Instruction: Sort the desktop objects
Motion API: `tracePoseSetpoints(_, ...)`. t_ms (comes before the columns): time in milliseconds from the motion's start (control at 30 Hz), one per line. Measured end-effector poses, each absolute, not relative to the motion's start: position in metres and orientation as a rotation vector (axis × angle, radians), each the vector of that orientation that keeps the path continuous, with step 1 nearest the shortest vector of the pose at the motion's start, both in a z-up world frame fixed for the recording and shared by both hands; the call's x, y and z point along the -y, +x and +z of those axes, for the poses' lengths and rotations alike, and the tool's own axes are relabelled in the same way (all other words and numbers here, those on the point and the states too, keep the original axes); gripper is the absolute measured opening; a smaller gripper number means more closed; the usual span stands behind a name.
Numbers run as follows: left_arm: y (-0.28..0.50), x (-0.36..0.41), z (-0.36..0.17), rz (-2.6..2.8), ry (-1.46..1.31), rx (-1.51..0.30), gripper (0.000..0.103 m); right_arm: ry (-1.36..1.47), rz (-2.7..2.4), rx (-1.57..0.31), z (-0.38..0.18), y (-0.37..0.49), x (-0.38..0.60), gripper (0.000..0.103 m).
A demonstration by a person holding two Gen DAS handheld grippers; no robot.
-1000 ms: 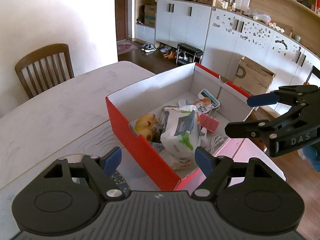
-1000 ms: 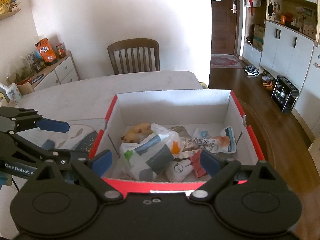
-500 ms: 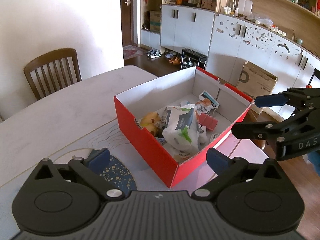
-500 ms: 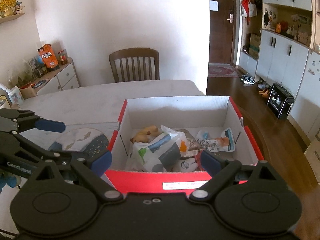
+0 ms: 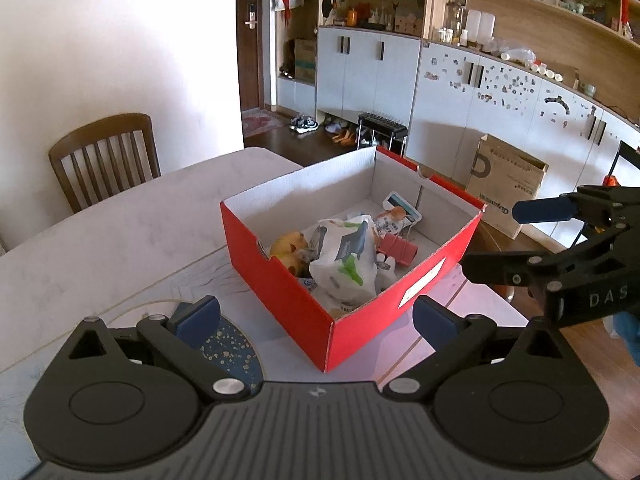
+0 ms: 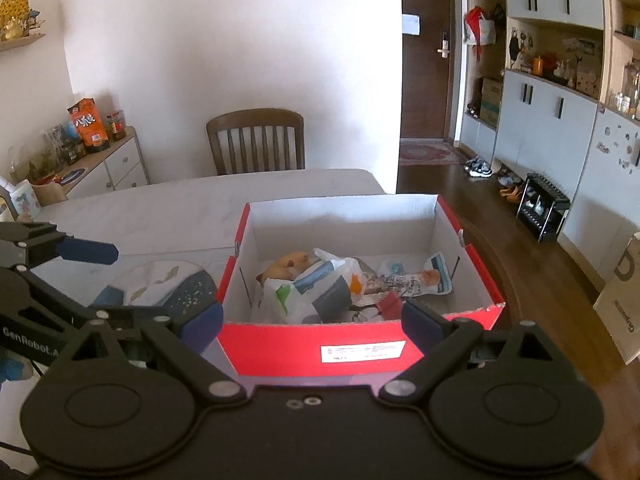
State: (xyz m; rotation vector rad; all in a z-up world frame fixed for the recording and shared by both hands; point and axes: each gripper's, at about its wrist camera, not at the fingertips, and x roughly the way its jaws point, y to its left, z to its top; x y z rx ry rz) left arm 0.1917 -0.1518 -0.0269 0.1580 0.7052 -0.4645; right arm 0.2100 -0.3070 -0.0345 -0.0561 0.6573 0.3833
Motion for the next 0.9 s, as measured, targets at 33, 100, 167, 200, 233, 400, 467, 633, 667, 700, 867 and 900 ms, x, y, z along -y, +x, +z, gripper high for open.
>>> tracePoseSetpoints(33, 0.1912, 0.1519, -0.027, -0.462, 0.158, -0.702, 0.103, -0.058, 0.38, -0.653, -0.0345, 0.2077, 0.3071, 0.096)
tracePoseSetpoints(100, 0.1906, 0.1528, -0.0279, -0.463, 0.163, -0.702, 0.103, -0.054, 0.376, -0.65, -0.0346, 0.2051, 0.3072, 0.096)
tracePoseSetpoints(167, 0.1902, 0.1525, -0.0277, -0.467, 0.166, -0.7, 0.103, -0.045, 0.373, -0.652, -0.035, 0.2041, 0.3072, 0.096)
tracePoseSetpoints(200, 0.1897, 0.1527, -0.0277, -0.467, 0.167, -0.699, 0.103, -0.043, 0.372, -0.653, -0.0352, 0.2043, 0.3071, 0.096)
tracePoseSetpoints(233, 0.1893, 0.1529, -0.0279, -0.468, 0.167, -0.698, 0.103, -0.042, 0.371, -0.653, -0.0356, 0.2038, 0.3071, 0.096)
tracePoseSetpoints(400, 0.1879, 0.1544, -0.0286, -0.473, 0.177, -0.686, 0.103, -0.029, 0.364, -0.66, -0.0375, 0.2026, 0.3086, 0.096)
tracePoseSetpoints(467, 0.1887, 0.1549, -0.0294, -0.479, 0.179, -0.686, 0.103, -0.026, 0.36, -0.659, -0.0377, 0.2017, 0.3092, 0.096)
tracePoseSetpoints(633, 0.1897, 0.1567, -0.0303, -0.486, 0.185, -0.683, 0.103, -0.018, 0.343, -0.65, -0.0367, 0.2018, 0.3105, 0.096)
tracePoseSetpoints(667, 0.1898, 0.1568, -0.0304, -0.485, 0.184, -0.681, 0.103, -0.016, 0.341, -0.65, -0.0366, 0.2027, 0.3111, 0.096)
tracePoseSetpoints(700, 0.1902, 0.1568, -0.0305, -0.484, 0.183, -0.68, 0.103, -0.013, 0.34, -0.65, -0.0366, 0.2034, 0.3118, 0.096)
tracePoseSetpoints(867, 0.1928, 0.1565, -0.0297, -0.479, 0.174, -0.675, 0.103, -0.01, 0.337, -0.648, -0.0365, 0.208, 0.3148, 0.096)
tracePoseSetpoints(900, 0.1935, 0.1567, -0.0295, -0.479, 0.173, -0.677, 0.103, -0.011, 0.338, -0.648, -0.0366, 0.2074, 0.3146, 0.096)
